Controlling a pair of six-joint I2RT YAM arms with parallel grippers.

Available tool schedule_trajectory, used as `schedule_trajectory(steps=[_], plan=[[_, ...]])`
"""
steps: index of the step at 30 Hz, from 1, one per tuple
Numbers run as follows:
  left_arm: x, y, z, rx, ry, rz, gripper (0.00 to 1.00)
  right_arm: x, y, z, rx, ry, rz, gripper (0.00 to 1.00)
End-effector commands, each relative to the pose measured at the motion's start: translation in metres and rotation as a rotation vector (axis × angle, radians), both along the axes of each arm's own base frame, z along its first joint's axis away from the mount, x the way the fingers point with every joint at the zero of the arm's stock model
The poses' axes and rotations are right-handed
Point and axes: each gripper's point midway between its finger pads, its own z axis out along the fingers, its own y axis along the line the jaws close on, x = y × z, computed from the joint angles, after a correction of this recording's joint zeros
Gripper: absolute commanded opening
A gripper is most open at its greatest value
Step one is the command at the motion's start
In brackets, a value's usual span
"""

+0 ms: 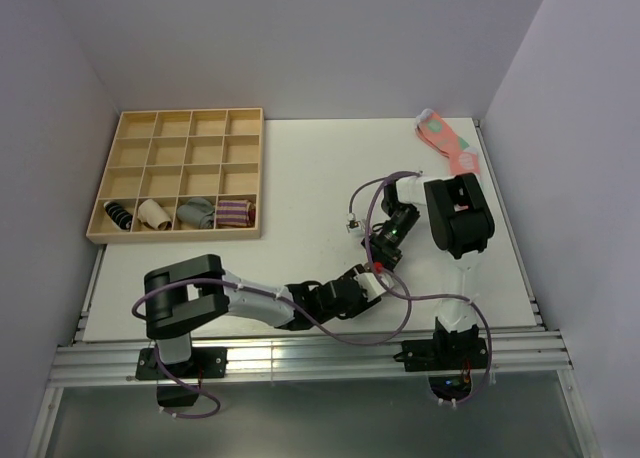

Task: Roll the socks
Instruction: Roll the sock at the center of the board.

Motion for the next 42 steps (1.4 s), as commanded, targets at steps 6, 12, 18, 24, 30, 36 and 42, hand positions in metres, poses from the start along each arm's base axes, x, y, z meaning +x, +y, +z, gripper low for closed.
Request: schedule_trajectory(steps=[6,12,18,24,30,36,42], plan=[[-0.002,-0.005,-0.001,0.047,-0.105,-0.007,0.52,0.011,-0.007,-0.012,-0.036,-0.007,0.020,0.23],[-0.001,-0.006,-0.003,0.045,-0.122,-0.013,0.52,0.012,-0.007,-0.012,-0.036,-0.002,0.020,0.23],[-0.004,-0.010,-0.007,0.046,-0.123,-0.042,0.52,0.011,-0.008,-0.013,-0.041,0.006,0.021,0.23],[-0.007,-0.015,-0.015,0.070,-0.122,-0.075,0.53,0.011,-0.009,-0.012,-0.042,0.018,0.026,0.24],[-0.005,-0.019,-0.019,0.096,-0.142,-0.095,0.53,0.006,-0.009,-0.013,-0.036,0.050,0.033,0.25],[-0.004,-0.025,-0.025,0.126,-0.146,-0.113,0.53,0.007,-0.009,-0.013,-0.035,0.054,0.035,0.25],[-0.008,-0.029,-0.037,0.158,-0.086,-0.147,0.36,0.006,-0.009,-0.013,-0.036,0.054,0.039,0.27]])
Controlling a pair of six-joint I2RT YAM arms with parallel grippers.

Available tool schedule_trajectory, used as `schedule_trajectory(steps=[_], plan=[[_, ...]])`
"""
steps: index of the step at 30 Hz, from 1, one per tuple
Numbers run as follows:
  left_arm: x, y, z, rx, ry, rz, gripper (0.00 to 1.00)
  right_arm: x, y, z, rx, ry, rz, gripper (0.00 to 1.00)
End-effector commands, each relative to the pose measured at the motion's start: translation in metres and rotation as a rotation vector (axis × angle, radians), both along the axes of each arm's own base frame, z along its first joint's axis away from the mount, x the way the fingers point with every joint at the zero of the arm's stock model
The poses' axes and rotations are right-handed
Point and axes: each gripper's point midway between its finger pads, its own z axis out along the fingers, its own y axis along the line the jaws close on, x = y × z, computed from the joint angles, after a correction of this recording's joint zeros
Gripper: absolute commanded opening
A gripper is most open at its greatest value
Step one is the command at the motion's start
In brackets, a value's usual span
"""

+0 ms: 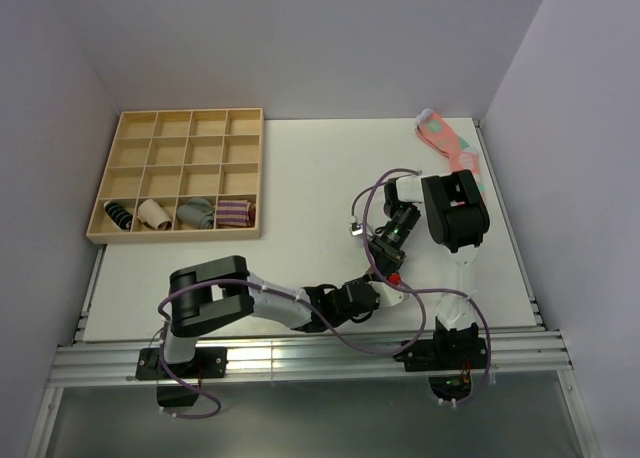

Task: Roll the socks
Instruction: Roll the sock at the center of the board.

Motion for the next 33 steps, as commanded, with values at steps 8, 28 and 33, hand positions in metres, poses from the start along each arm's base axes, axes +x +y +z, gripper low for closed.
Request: schedule_trajectory(steps=[8,28,33], plan=[[-0.023,-0.004,-0.032,0.092,0.217,-0.109,0.04,0.024,0.002,-0.011,0.003,-0.150,0.002,0.38],[-0.033,0.010,-0.038,0.091,0.569,-0.147,0.00,0.106,-0.006,0.041,0.125,-0.467,-0.336,0.56],[-0.032,0.011,-0.038,0.089,0.615,-0.149,0.00,0.115,-0.020,0.059,0.173,-0.525,-0.407,0.57]])
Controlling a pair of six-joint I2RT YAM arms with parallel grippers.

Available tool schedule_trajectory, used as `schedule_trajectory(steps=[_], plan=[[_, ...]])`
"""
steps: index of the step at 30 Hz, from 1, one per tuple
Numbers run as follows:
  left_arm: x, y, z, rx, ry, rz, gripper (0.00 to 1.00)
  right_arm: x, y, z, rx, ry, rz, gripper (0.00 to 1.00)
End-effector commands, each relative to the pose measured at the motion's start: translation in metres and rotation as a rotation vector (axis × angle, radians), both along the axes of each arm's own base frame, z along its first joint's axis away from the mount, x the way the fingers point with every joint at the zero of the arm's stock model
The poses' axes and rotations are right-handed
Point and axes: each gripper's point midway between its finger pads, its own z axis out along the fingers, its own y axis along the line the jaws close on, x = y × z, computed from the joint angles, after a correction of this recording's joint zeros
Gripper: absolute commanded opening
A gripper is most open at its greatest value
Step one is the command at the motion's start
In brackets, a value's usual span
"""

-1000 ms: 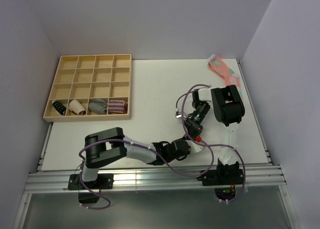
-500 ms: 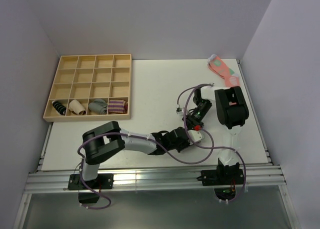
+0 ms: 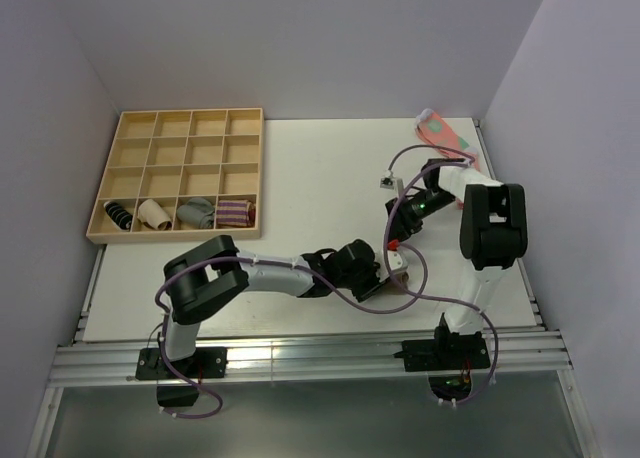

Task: Roll the socks
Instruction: Roll the sock at the center of the board.

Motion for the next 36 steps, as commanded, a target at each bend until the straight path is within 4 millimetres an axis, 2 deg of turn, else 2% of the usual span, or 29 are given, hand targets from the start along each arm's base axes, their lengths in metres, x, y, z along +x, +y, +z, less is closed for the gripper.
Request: schedule_trajectory(steps=[1,8,12,18,20,23,26,31,36], plan=[[-0.031,0.030,-0.044,0.157,0.185,-0.046,0.00,0.022,-0.005,0.029,0.080,-0.136,-0.058,0.57],[-0.028,0.032,-0.046,0.163,0.222,-0.043,0.00,0.012,-0.021,0.044,0.099,-0.240,-0.061,0.58],[-0.026,0.033,-0.046,0.160,0.233,-0.040,0.00,-0.001,-0.027,0.045,0.073,-0.315,-0.041,0.58],[-0.024,0.031,-0.046,0.156,0.244,-0.040,0.00,-0.027,-0.038,0.048,0.100,-0.331,0.021,0.59],[-0.024,0.030,-0.046,0.153,0.247,-0.042,0.00,-0.029,-0.042,0.046,0.095,-0.359,0.042,0.60],[-0.023,0.031,-0.047,0.155,0.251,-0.040,0.00,-0.044,-0.046,0.034,0.075,-0.385,0.096,0.62],[-0.023,0.032,-0.047,0.154,0.257,-0.038,0.00,-0.055,-0.046,0.030,0.062,-0.423,0.135,0.65],[-0.022,0.030,-0.049,0.155,0.267,-0.044,0.00,-0.062,-0.047,0.034,0.038,-0.505,0.173,0.70],[-0.022,0.027,-0.046,0.144,0.281,-0.049,0.00,-0.072,-0.047,0.027,0.004,-0.539,0.226,0.74]])
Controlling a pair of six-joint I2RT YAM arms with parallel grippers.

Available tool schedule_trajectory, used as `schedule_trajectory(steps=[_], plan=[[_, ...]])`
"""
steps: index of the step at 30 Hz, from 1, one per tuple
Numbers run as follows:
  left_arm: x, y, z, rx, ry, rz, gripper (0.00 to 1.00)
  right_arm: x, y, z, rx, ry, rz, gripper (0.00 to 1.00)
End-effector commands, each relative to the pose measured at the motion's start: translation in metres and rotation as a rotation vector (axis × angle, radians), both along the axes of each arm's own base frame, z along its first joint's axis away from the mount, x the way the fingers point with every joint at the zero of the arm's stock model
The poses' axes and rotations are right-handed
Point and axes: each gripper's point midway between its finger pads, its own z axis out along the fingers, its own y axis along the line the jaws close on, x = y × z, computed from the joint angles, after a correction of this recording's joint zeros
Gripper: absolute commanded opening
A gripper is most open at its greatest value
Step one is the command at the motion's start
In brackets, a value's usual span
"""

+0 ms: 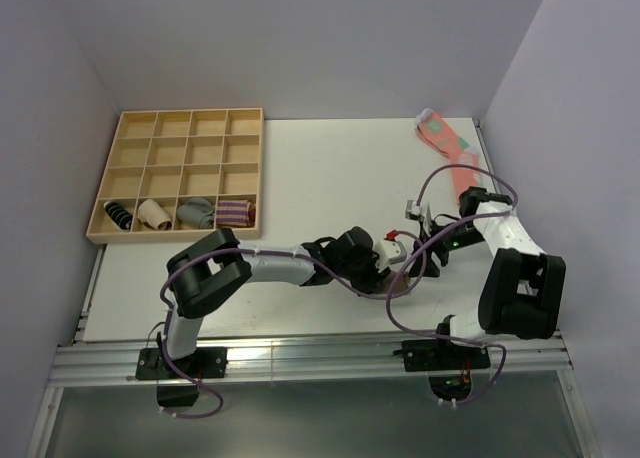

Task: Roll the socks
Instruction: Roll the sock at the center of the board.

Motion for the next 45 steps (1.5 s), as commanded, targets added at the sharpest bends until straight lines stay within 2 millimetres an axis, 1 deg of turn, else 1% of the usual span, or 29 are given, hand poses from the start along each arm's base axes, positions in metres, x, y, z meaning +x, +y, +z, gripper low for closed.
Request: schedule_trajectory(steps=[1,5,9,11,13,15,16,18,24,26,27,28,29,30,31,32,33,34,36,37,38,39,40,42,44,45], plan=[[-0.023,0.030,-0.048,0.166,0.130,-0.012,0.00,-0.005,0.000,-0.005,-0.038,-0.064,0.058,0.75],[-0.022,0.028,-0.048,0.162,0.139,-0.011,0.00,-0.012,0.004,-0.014,-0.050,-0.068,0.084,0.76],[-0.023,0.027,-0.049,0.161,0.149,-0.018,0.00,-0.012,0.008,-0.013,-0.051,-0.087,0.101,0.77],[-0.024,0.026,-0.050,0.161,0.156,-0.019,0.00,-0.012,0.009,-0.015,-0.069,-0.100,0.112,0.77],[-0.023,0.027,-0.050,0.160,0.162,-0.019,0.00,-0.017,0.011,-0.020,-0.092,-0.093,0.130,0.78],[-0.023,0.028,-0.052,0.163,0.172,-0.017,0.00,-0.015,0.013,-0.023,-0.115,-0.114,0.146,0.78],[-0.023,0.028,-0.053,0.164,0.176,-0.015,0.00,-0.019,0.016,-0.026,-0.127,-0.106,0.163,0.78],[-0.023,0.029,-0.054,0.164,0.183,-0.017,0.00,-0.016,0.018,-0.027,-0.139,-0.132,0.171,0.78],[-0.022,0.027,-0.050,0.145,0.201,-0.021,0.00,-0.021,0.026,-0.032,-0.166,-0.139,0.212,0.78],[-0.021,0.026,-0.049,0.141,0.207,-0.019,0.00,-0.023,0.029,-0.033,-0.164,-0.108,0.223,0.79],[-0.021,0.026,-0.050,0.140,0.208,-0.022,0.00,-0.024,0.030,-0.033,-0.152,-0.089,0.227,0.78],[-0.021,0.025,-0.049,0.138,0.209,-0.023,0.00,-0.021,0.031,-0.029,-0.147,-0.081,0.226,0.78],[-0.021,0.025,-0.050,0.138,0.210,-0.024,0.00,-0.025,0.032,-0.031,-0.139,-0.032,0.227,0.77],[-0.022,0.025,-0.050,0.139,0.212,-0.025,0.00,-0.024,0.033,-0.027,-0.110,-0.009,0.211,0.77],[-0.022,0.026,-0.051,0.141,0.213,-0.027,0.00,-0.018,0.032,-0.022,-0.089,-0.002,0.216,0.77],[-0.023,0.027,-0.053,0.145,0.214,-0.027,0.00,-0.022,0.029,-0.018,-0.074,0.036,0.210,0.77],[-0.022,0.026,-0.051,0.138,0.213,-0.026,0.00,-0.014,0.019,-0.014,-0.063,0.056,0.134,0.76],[-0.024,0.028,-0.052,0.141,0.214,-0.026,0.01,-0.012,0.017,-0.005,-0.031,0.083,0.126,0.75],[-0.023,0.029,-0.053,0.142,0.210,-0.021,0.00,-0.004,0.008,0.000,-0.021,0.105,0.070,0.75],[-0.022,0.029,-0.052,0.141,0.206,-0.020,0.00,0.001,0.006,0.003,-0.020,0.124,0.050,0.75],[-0.022,0.030,-0.053,0.141,0.202,-0.017,0.00,-0.001,0.005,0.006,-0.012,0.152,0.042,0.74],[-0.021,0.030,-0.052,0.139,0.199,-0.015,0.00,0.002,0.003,0.007,-0.013,0.188,-0.003,0.74],[-0.021,0.030,-0.051,0.138,0.196,-0.011,0.00,0.010,-0.001,0.007,-0.017,0.190,-0.028,0.74],[-0.021,0.032,-0.052,0.141,0.192,-0.007,0.00,0.004,-0.001,0.014,0.007,0.233,-0.019,0.74],[-0.023,0.033,-0.053,0.142,0.193,-0.011,0.00,0.002,-0.007,0.016,0.015,0.213,0.002,0.74],[-0.023,0.034,-0.054,0.142,0.194,-0.010,0.00,0.002,-0.008,0.014,0.005,0.195,0.005,0.75]])
